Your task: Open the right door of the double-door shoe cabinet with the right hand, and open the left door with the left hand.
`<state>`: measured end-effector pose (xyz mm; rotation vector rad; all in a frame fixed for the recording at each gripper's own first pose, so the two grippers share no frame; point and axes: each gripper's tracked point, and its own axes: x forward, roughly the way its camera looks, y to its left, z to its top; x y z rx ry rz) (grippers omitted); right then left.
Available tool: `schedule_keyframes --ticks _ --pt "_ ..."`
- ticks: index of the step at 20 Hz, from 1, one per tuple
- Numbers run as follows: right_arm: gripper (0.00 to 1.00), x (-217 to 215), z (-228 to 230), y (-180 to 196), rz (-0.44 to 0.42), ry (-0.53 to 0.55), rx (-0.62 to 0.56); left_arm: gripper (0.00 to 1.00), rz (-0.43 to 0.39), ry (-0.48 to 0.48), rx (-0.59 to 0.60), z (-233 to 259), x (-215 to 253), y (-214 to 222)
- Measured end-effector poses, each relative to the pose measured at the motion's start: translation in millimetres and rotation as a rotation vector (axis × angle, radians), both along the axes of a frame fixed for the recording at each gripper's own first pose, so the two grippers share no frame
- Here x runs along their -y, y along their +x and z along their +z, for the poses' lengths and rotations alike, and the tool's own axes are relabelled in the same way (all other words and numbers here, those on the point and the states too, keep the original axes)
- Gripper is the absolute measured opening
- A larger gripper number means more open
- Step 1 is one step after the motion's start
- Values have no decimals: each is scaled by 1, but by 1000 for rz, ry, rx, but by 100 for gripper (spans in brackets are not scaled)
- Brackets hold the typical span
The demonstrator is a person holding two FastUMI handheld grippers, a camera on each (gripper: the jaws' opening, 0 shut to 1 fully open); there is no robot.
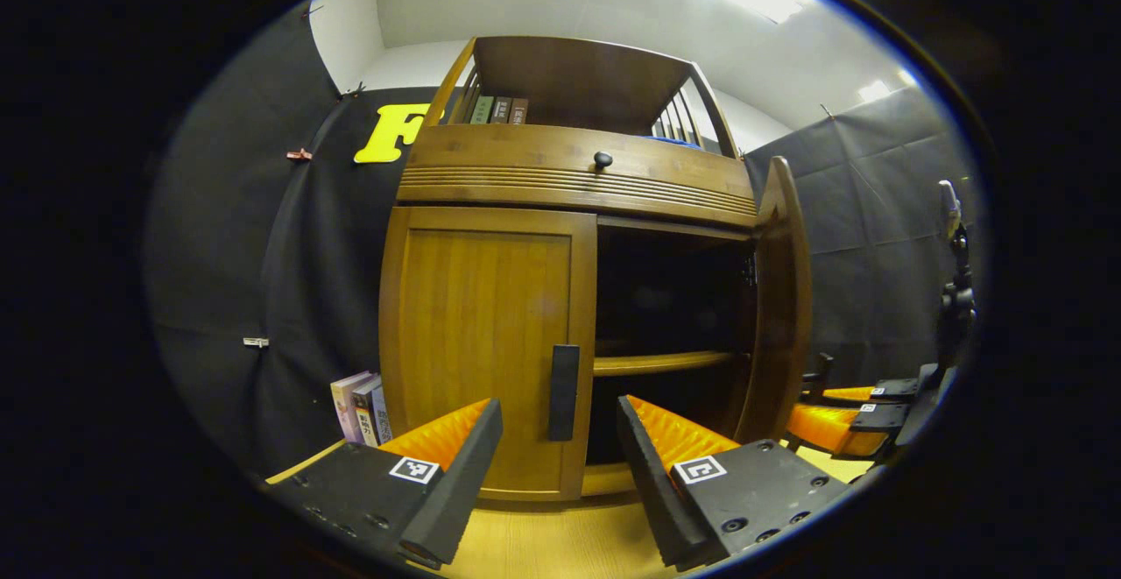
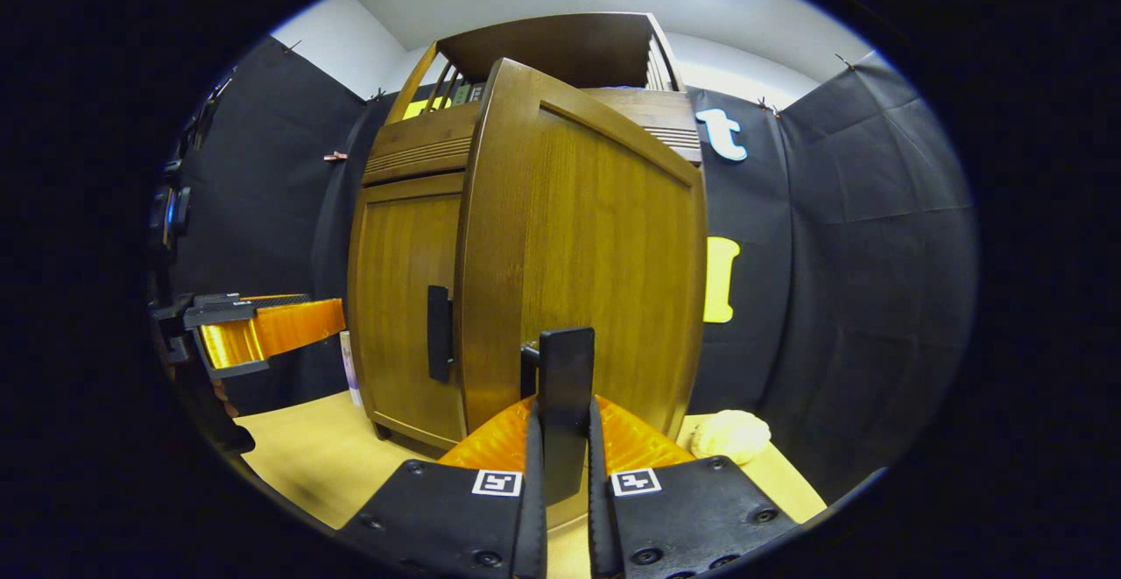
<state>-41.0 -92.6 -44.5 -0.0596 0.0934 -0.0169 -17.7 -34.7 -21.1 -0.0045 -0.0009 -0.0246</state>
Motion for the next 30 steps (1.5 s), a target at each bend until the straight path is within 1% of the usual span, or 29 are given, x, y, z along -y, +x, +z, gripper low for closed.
schedule_keyframes --ticks 1,3,4,5,6,7,9,11,12,14,15,16,17,18,21,22,23,25,26,27,28,29,30 --pt "27 7 1 -5 -16 -5 2 82 -12 4 4 -1 4 2" --pt "17 20 2 -17 -47 -17 7 82 -30 9 10 1 10 5" --pt "17 26 4 -21 -61 -25 9 82 -39 11 20 3 12 7" --pt "22 31 4 -24 -69 -35 11 82 -56 15 39 6 16 9" --pt "22 36 5 -27 -78 -50 12 82 -70 14 48 8 19 11" --pt "22 41 5 -29 -86 -66 12 79 -77 8 47 5 21 11" --pt "22 53 6 -33 -106 -102 9 80 -79 -3 35 1 22 15" --pt "21 66 6 -37 -125 -113 -3 82 -66 -1 30 0 21 20" --pt "21 72 3 -38 -130 -110 -10 84 -60 1 29 -1 21 22" --pt "20 82 -2 -42 -127 -80 -35 84 -61 16 23 -4 25 28" --pt "19 89 -1 -44 -126 -63 -37 82 -60 26 25 -4 26 30" --pt "17 94 0 -44 -128 -50 -37 86 -61 31 28 -5 28 33" --pt "7 98 1 -45 -124 -38 -38 86 -66 29 29 -7 32 37" --pt "15 102 1 -46 -119 -26 -38 82 -76 24 26 -8 36 40" --pt "13 114 4 -50 -117 -21 -34 82 -94 11 30 -10 43 52" --pt "7 120 5 -52 -122 -23 -31 82 -95 10 34 -12 43 57" --pt "12 126 7 -55 -127 -20 -26 82 -95 13 36 -16 44 61" --pt "11 133 9 -59 -130 4 -22 82 -79 17 25 -25 41 70" --pt "7 138 10 -60 -136 10 -18 86 -69 20 15 -29 39 76" --pt "7 142 11 -62 -141 16 -16 86 -59 22 8 -33 37 81" --pt "7 147 13 -65 -147 26 -13 82 -47 25 3 -36 34 86" --pt "11 151 14 -67 -155 31 -6 82 -35 30 0 -38 30 92" --pt "11 155 16 -70 -165 27 -1 82 -22 34 -2 -39 27 97"
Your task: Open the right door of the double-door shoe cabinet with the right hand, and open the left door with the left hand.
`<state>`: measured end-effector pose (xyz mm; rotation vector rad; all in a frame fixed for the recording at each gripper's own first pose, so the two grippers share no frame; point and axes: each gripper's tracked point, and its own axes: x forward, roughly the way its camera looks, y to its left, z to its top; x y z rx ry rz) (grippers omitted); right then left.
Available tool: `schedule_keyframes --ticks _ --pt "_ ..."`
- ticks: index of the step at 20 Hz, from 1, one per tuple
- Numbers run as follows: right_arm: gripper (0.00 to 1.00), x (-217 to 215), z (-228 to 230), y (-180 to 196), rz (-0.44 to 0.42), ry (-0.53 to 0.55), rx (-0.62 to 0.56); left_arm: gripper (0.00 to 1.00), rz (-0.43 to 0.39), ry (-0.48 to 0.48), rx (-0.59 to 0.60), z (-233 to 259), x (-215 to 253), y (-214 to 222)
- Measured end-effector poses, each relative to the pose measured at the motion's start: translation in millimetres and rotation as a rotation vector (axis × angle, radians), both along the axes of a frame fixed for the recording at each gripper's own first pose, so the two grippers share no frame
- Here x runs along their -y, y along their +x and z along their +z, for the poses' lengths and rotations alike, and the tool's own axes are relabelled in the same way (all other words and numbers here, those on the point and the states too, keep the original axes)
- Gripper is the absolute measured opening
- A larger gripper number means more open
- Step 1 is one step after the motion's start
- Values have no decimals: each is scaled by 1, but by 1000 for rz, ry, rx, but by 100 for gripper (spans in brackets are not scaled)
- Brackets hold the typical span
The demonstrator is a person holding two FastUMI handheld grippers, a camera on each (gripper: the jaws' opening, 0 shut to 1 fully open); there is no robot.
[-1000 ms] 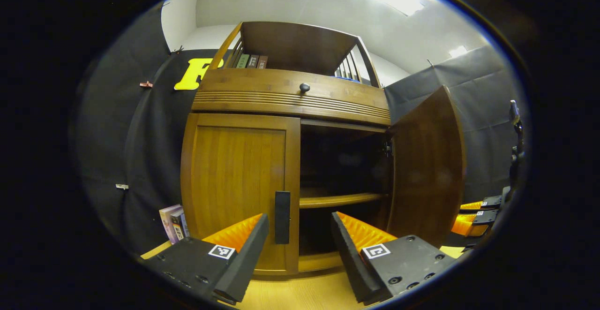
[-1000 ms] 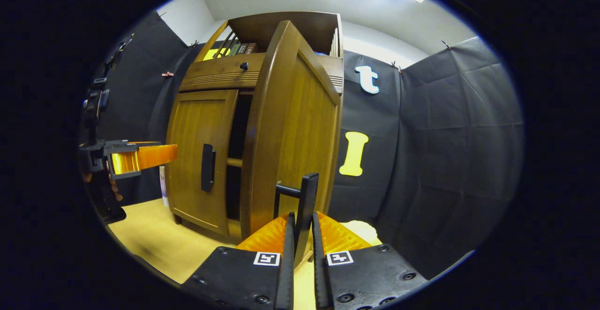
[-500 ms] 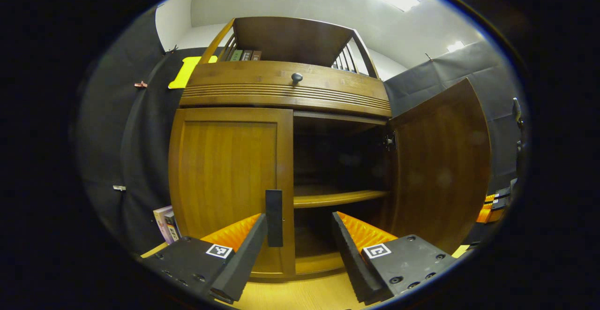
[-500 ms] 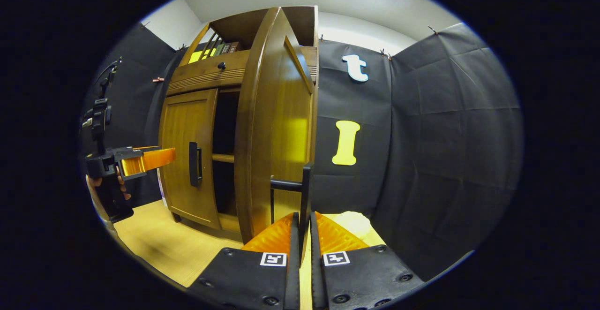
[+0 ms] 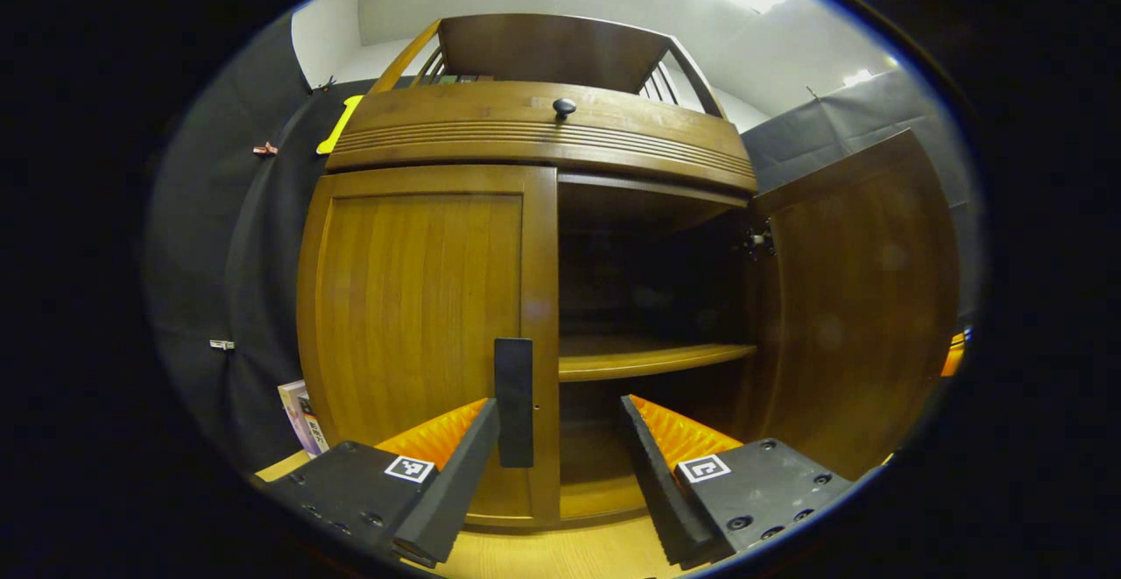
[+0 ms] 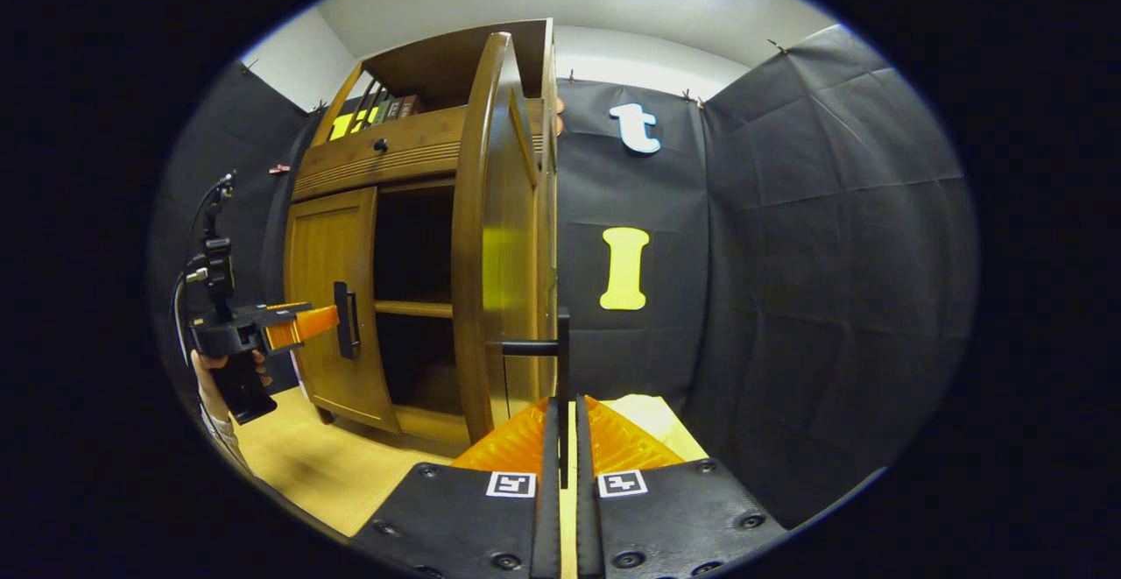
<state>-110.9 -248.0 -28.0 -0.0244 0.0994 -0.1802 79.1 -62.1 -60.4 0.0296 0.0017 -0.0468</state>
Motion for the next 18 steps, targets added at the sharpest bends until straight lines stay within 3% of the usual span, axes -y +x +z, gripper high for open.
schedule_keyframes --ticks 3,4,6,10,12,17,18 --pt "11 15 7 -10 -54 -38 28 86 9 -9 22 -3 -8 16" --pt "11 17 12 -15 -57 -44 42 82 7 -16 26 -3 -10 20" --pt "12 5 17 -21 -20 -12 60 82 21 -4 28 -5 -17 30" --pt "7 0 26 -29 -14 -49 87 86 68 44 30 -11 -29 47" --pt "27 4 30 -35 -18 -67 104 85 82 51 32 -13 -34 55" --pt "94 -17 27 -46 64 -16 92 80 106 74 27 -25 -39 75" --pt "96 -16 26 -46 60 -31 88 78 111 64 35 -25 -40 77"
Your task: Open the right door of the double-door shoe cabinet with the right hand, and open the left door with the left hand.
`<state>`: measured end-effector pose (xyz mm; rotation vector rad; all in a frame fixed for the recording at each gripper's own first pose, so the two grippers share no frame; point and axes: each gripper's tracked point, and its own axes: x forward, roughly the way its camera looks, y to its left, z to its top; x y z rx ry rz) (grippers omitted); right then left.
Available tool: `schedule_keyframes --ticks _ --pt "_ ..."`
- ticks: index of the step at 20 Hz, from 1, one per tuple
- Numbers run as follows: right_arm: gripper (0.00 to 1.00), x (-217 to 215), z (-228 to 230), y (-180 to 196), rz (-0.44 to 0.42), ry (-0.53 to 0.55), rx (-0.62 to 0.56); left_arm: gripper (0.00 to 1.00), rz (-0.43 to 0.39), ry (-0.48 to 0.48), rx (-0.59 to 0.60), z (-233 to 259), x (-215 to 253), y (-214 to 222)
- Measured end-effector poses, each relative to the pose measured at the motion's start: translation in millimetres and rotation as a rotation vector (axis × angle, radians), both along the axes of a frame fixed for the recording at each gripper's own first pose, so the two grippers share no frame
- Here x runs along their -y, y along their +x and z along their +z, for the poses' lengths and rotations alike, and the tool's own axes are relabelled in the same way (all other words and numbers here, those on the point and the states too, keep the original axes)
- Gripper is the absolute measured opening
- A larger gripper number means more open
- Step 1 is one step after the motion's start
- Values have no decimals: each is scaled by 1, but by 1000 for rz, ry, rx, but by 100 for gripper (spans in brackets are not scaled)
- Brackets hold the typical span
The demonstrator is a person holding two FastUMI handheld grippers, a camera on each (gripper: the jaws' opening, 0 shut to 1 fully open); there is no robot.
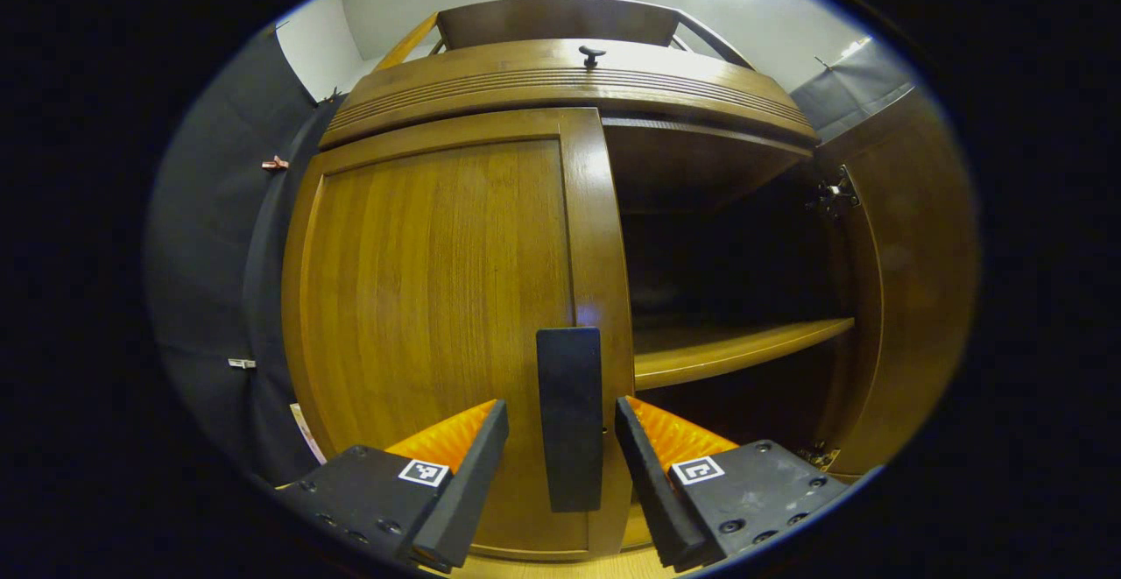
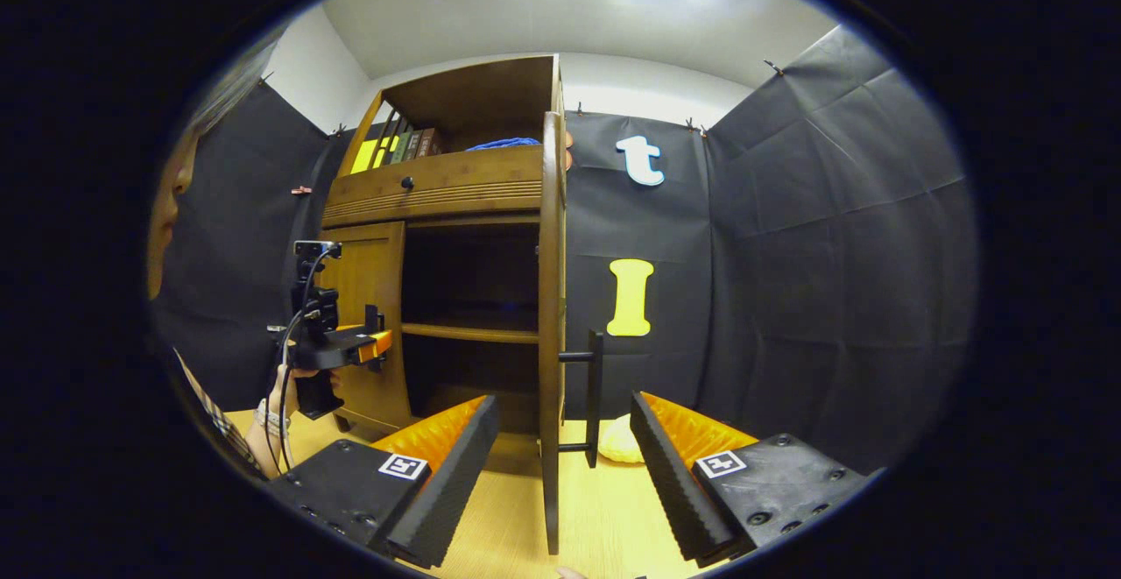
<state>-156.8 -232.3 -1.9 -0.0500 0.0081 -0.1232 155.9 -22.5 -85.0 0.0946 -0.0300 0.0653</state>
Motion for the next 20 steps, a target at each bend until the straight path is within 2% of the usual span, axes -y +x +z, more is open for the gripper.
schedule_keyframes --ticks 1,3,6,12,15,20 --pt "97 1 0 2 -8 -20 -4 76 -2 -12 2 -1 0 2" --pt "97 -2 -2 -1 -6 -48 2 66 -34 -55 -9 -3 6 1" --pt "99 0 -4 -2 -2 -62 18 39 -59 -94 -26 -4 6 3" --pt "99 -3 -2 -11 -12 -38 21 33 -65 -97 -66 -8 4 -2" --pt "96 -2 3 -17 -37 -31 29 33 -104 -140 -84 -6 3 -18" --pt "96 -22 0 -19 -8 0 12 31 -158 -139 -102 -2 -3 -60"
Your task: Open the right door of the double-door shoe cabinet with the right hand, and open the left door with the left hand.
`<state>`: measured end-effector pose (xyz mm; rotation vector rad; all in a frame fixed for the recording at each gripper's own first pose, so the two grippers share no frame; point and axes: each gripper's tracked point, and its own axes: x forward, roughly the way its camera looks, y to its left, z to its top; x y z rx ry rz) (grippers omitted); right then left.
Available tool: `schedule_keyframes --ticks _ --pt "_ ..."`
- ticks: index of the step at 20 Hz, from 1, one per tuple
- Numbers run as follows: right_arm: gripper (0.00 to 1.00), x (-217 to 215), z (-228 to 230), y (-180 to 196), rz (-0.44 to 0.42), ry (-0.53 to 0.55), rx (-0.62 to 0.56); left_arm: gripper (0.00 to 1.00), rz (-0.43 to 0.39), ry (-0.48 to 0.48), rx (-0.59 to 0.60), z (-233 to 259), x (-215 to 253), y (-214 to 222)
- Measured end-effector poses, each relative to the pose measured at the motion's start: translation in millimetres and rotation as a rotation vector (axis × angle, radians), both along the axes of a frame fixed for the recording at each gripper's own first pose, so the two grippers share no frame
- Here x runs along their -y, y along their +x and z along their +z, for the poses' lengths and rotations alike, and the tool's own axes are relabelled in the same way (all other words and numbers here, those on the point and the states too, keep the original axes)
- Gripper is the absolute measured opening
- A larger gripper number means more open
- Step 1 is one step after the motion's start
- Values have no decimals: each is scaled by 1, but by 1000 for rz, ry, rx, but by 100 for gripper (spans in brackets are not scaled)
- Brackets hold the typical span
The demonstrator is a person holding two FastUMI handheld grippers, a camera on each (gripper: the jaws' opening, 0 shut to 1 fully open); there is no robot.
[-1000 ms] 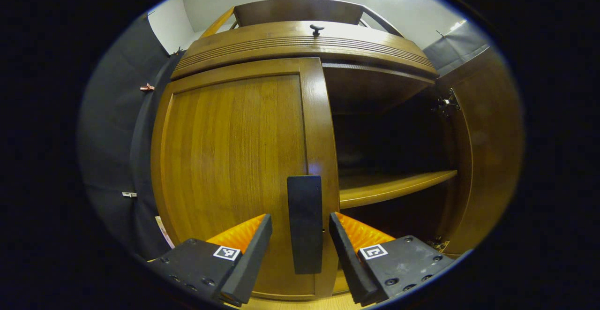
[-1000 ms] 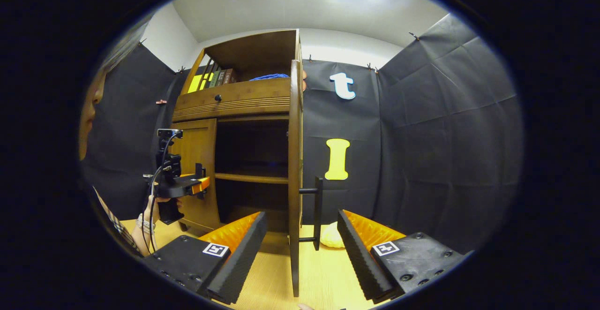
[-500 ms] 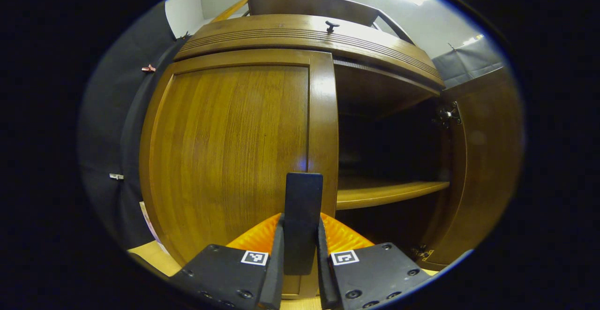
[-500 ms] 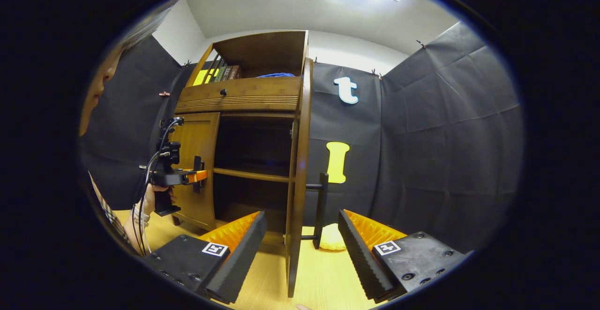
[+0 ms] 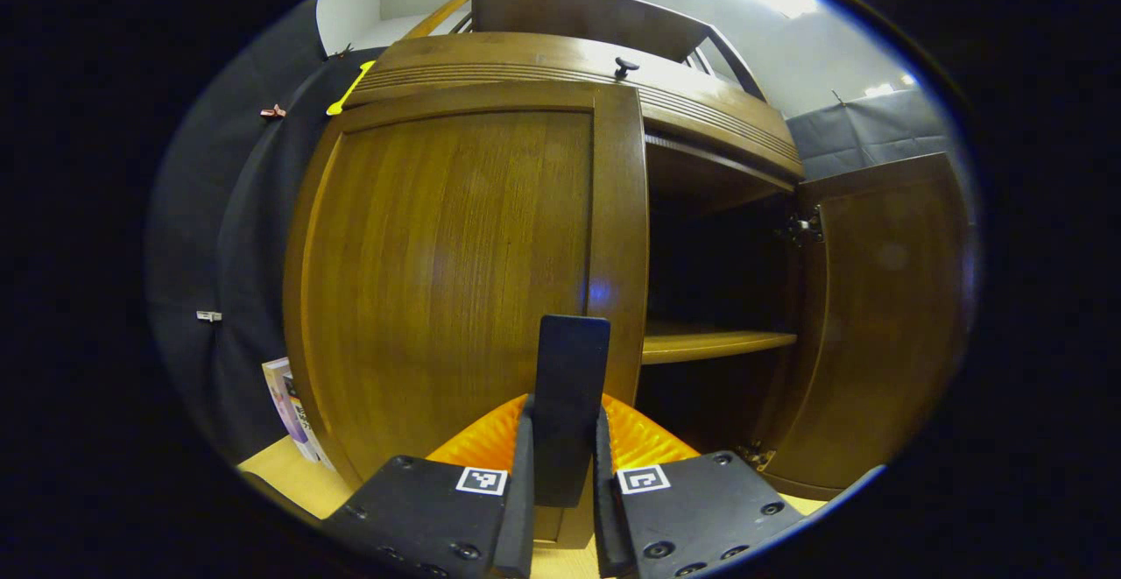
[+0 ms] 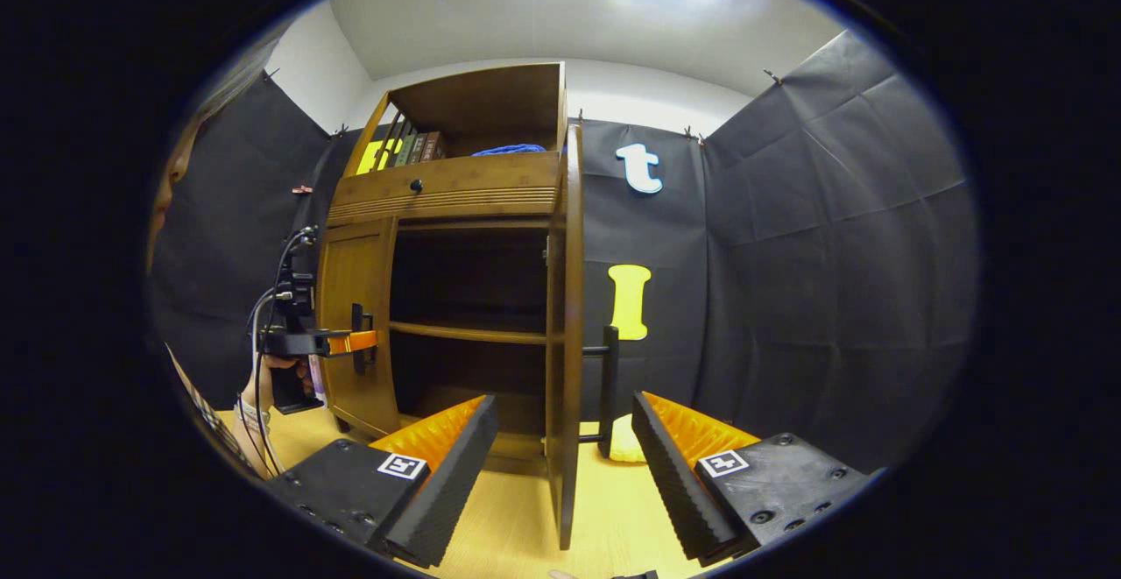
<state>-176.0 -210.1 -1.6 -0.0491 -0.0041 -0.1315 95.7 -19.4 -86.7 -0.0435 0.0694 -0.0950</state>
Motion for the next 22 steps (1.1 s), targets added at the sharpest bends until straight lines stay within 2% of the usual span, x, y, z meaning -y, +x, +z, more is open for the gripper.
schedule_keyframes --ticks 4,8,16,22 --pt "97 -21 -1 1 24 7 -7 32 -56 6 -19 6 -11 -34" --pt "97 -51 -1 1 71 15 -7 32 -71 -6 -18 10 -33 -80" --pt "98 -110 -13 11 169 36 -13 31 -22 9 3 20 -84 -135" --pt "97 -132 -13 24 191 22 4 26 53 69 35 25 -120 -158"
